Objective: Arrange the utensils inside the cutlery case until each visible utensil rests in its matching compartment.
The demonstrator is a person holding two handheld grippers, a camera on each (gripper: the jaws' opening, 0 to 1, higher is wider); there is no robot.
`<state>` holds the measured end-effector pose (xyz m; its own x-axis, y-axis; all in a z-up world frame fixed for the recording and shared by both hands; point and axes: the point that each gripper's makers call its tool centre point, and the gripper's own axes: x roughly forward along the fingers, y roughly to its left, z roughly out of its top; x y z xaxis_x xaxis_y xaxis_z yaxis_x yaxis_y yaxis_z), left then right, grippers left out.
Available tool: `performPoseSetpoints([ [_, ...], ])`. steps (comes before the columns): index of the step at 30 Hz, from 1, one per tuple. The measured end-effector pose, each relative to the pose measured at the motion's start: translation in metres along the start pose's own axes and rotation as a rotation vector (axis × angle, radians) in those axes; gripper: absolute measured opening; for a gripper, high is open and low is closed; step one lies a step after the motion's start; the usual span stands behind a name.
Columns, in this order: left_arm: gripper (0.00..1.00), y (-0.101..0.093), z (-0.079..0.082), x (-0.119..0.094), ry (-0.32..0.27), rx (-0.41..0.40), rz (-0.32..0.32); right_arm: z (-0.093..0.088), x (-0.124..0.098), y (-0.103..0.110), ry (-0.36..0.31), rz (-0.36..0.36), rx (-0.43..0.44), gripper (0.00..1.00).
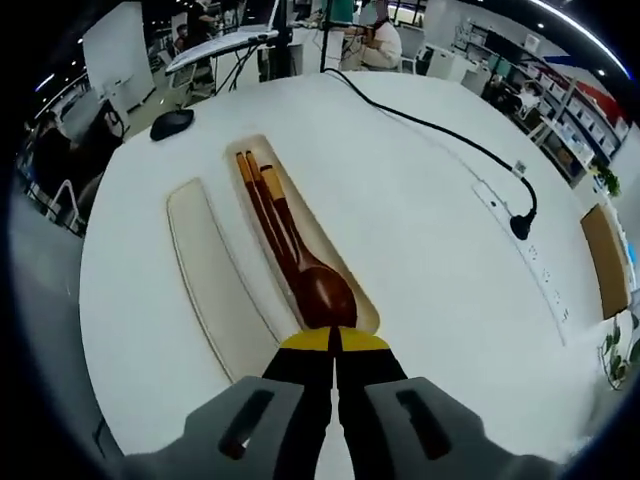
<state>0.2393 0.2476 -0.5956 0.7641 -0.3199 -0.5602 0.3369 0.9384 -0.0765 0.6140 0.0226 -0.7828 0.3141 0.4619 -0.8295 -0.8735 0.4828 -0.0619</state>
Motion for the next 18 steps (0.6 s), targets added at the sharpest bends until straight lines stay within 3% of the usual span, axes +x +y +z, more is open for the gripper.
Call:
performPoseSetpoints([
  [4,0.75,0.003,0.002,0.002,-0.014,-0.008,-0.005,0.004,-0.014,-0.015,-0.042,-0.027,0.109,0.00],
  [9,0.75,0.006,0.007,0.006,-0.040,-0.008,-0.018,-0.002,-0.027,-0.014,-0.040,-0.040,0.117,0.00],
  [15,0.77,0.016,0.011,0.018,-0.053,-0.010,-0.052,-0.011,-0.040,0.000,-0.040,-0.041,0.149,0.06],
  [18,0.79,0.021,0.022,0.027,-0.085,-0.001,-0.086,-0.015,-0.047,0.011,-0.063,-0.032,0.175,0.11],
])
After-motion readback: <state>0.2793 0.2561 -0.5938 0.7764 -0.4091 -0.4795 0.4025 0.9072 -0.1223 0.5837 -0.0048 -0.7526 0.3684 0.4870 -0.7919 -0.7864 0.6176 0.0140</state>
